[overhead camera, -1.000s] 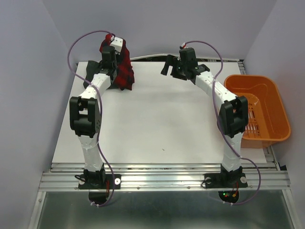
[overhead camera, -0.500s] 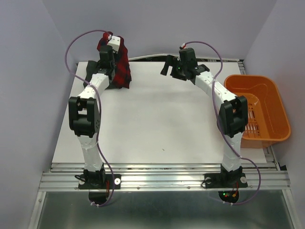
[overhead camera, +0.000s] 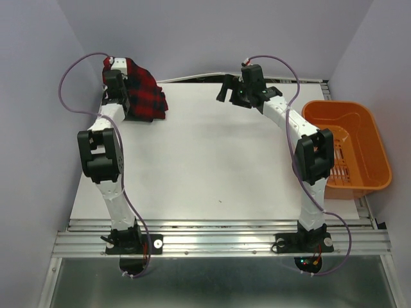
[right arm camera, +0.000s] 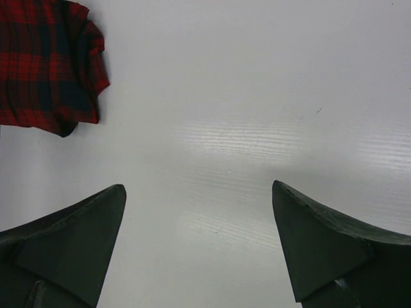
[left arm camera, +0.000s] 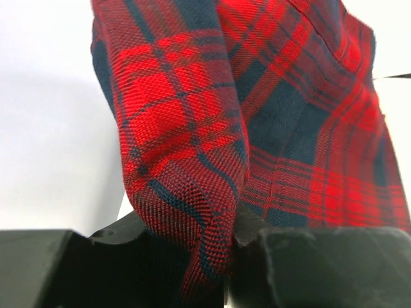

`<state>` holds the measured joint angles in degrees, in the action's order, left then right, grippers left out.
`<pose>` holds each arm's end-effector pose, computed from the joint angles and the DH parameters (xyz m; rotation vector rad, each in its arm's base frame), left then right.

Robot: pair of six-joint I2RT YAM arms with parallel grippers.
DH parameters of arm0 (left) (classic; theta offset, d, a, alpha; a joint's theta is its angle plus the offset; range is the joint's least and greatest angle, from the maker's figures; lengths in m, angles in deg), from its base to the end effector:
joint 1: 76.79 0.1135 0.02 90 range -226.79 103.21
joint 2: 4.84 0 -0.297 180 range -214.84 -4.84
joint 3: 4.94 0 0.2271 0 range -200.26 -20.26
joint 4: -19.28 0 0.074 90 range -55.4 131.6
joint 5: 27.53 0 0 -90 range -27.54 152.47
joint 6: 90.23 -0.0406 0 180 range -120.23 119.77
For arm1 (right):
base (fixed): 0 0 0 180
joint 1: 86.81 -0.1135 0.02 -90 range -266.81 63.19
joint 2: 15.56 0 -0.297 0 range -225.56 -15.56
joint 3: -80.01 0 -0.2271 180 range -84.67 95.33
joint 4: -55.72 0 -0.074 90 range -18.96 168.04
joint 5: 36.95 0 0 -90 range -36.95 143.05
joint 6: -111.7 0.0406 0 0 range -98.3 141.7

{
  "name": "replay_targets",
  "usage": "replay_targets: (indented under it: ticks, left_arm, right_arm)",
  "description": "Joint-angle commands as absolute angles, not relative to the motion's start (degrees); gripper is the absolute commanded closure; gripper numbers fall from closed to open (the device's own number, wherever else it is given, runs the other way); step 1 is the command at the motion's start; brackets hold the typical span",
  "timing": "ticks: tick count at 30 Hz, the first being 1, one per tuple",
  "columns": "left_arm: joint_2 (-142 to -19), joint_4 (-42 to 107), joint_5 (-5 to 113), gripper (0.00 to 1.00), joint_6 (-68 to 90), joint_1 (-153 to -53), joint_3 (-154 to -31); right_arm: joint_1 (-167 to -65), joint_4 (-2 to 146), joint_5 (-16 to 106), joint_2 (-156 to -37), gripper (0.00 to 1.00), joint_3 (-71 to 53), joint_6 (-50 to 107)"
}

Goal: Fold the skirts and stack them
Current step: Neatly place the folded skirt to the corner

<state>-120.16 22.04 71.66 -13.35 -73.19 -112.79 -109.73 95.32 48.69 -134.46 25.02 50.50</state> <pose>0.4831 0.0369 0.3322 0.0282 1.7600 0.3530 0.4453 0.1917 0.3345 0.0684 2.2147 0.5952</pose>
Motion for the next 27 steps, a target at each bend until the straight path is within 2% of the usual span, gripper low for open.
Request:
replay_targets:
  ticks: [1, 4, 8, 13, 18, 24, 25, 26, 27]
  left_arm:
    - [-123.92, 18.68, 70.12, 1.00, -9.90, -70.21, -113.42]
    - [-128.22, 22.64, 69.85, 0.99, -8.93, -68.62, -118.59]
    - [-133.68, 28.10, 68.09, 0.89, -8.58, -67.30, -127.56]
    - [-137.81, 33.63, 70.46, 0.83, -10.34, -67.12, -133.81]
    - [-133.69, 34.07, 71.08, 0.51, -10.42, -66.16, -131.36]
    - [-123.14, 31.25, 68.35, 0.39, -11.92, -65.54, -124.94]
    - [-122.27, 31.87, 68.18, 0.33, -12.35, -65.02, -125.98]
    - [-120.69, 32.66, 68.00, 0.22, -12.53, -64.84, -126.52]
    - [-119.98, 32.93, 67.92, 0.21, -12.79, -64.49, -126.96]
  right_arm:
    - [-109.58, 93.10, 48.39, -133.69, 0.00, 24.40, 48.68]
    - [-109.58, 93.46, 48.13, -133.69, 0.00, 23.96, 48.42]
    - [-109.58, 93.28, 47.33, -133.69, 0.00, 23.26, 48.94]
    - [-109.58, 93.37, 46.72, -133.25, 0.00, 23.00, 48.77]
    - [-109.58, 93.37, 46.63, -132.37, 0.00, 23.08, 48.42]
    - [-109.58, 93.54, 46.54, -131.49, 0.00, 22.91, 47.63]
    - [-109.58, 93.72, 46.54, -131.23, 0.00, 22.82, 47.19]
    - [-109.58, 93.81, 46.54, -131.05, 0.00, 22.73, 46.93]
    - [-109.58, 93.89, 46.89, -130.88, 0.00, 22.64, 46.75]
